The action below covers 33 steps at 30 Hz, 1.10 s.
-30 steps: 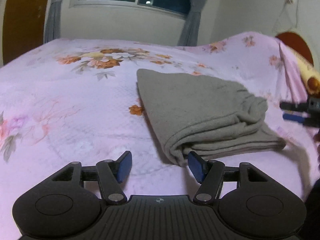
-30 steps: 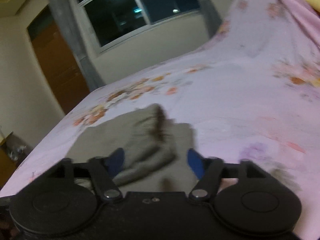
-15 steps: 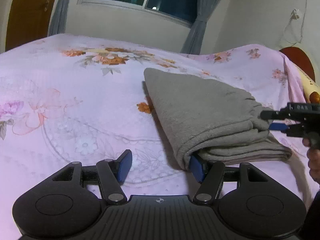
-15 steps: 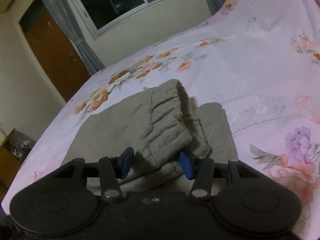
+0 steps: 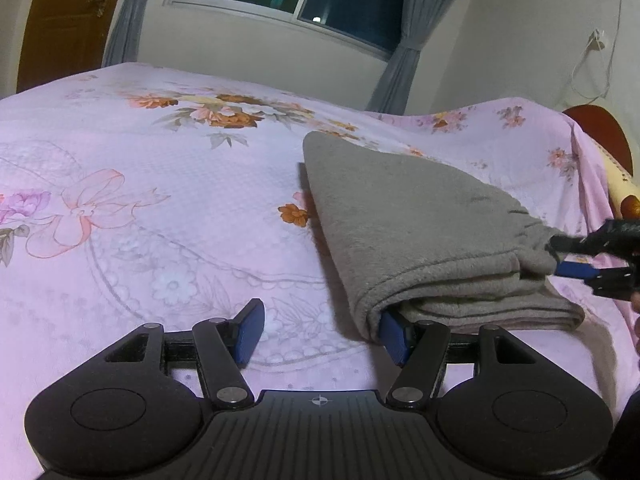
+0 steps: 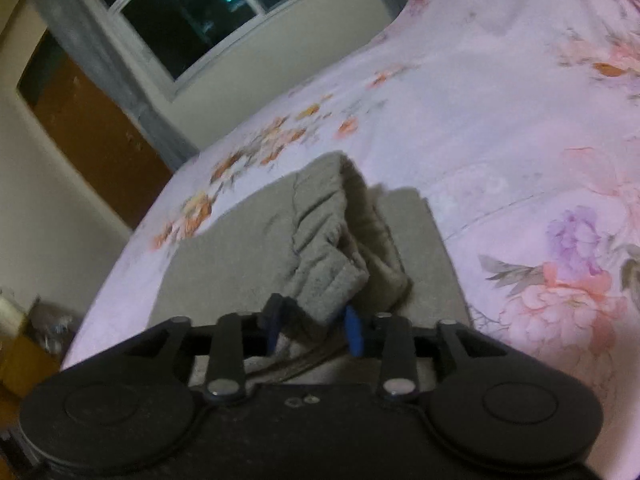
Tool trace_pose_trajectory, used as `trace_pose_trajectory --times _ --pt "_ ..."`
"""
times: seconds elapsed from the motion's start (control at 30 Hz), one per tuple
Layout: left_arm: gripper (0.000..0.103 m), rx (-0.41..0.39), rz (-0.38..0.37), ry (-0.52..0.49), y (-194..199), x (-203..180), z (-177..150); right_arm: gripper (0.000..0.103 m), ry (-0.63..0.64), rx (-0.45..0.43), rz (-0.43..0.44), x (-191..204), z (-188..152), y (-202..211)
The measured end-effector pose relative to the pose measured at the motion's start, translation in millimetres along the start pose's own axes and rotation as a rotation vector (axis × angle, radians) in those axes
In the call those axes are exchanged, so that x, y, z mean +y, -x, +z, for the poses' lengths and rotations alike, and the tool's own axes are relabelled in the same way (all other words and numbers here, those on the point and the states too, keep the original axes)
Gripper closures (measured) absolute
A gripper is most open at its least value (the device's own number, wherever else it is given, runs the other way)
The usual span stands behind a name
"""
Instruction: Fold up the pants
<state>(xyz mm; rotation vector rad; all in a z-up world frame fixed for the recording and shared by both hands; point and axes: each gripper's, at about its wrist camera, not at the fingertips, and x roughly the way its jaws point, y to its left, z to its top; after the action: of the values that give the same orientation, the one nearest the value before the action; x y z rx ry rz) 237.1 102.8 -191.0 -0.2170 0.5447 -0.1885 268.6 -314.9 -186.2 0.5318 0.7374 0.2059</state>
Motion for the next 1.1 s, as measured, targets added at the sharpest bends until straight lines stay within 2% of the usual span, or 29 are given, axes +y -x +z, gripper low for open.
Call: trace_pose_trajectory --times 0.1,0.27,0.33,0.4,0.47,0.57,0.67,0.77,0.83,0.87,0.93,1.1 --pt "0.040 -0.003 0.000 0.007 0 0 0 0.038 -0.096 0.019 0.034 -11 -4 4" --pt "0.040 -0.012 -0.001 0.007 0 0 -1 0.036 -0.170 0.101 -0.003 -25 -1 -29" --pt "0.040 -0.016 0.003 0.001 0 -1 -2 0.038 -0.165 0.092 -0.007 -24 7 -40" --pt "0.040 -0.014 0.003 0.002 0 -1 -2 0.063 -0.153 0.087 0.001 -21 12 -43" --pt "0.040 -0.014 0.006 0.002 1 -1 -2 0.068 -0.066 0.065 0.003 -7 16 -34" --pt "0.040 -0.015 0.006 0.004 1 0 -2 0.069 0.065 -0.011 0.029 20 16 -5" --pt "0.040 -0.016 0.005 0.004 1 0 -2 0.069 0.134 -0.064 0.037 30 9 20" --pt "0.040 -0.016 0.004 0.000 0 0 -2 0.069 0.082 -0.065 -0.029 7 -2 23" --pt "0.040 -0.016 0.002 -0.007 0 -2 -2 0.070 0.018 0.003 -0.077 -14 -7 5" --pt "0.040 -0.016 0.002 -0.010 0 -2 -2 0.069 -0.021 0.031 -0.078 -26 -11 -3" --pt "0.040 -0.016 0.004 -0.010 0 -3 -2 0.069 -0.026 0.018 -0.061 -27 -10 -1" --pt "0.040 -0.022 0.009 -0.006 0 -2 -2 0.069 0.092 -0.077 0.016 -3 3 21"
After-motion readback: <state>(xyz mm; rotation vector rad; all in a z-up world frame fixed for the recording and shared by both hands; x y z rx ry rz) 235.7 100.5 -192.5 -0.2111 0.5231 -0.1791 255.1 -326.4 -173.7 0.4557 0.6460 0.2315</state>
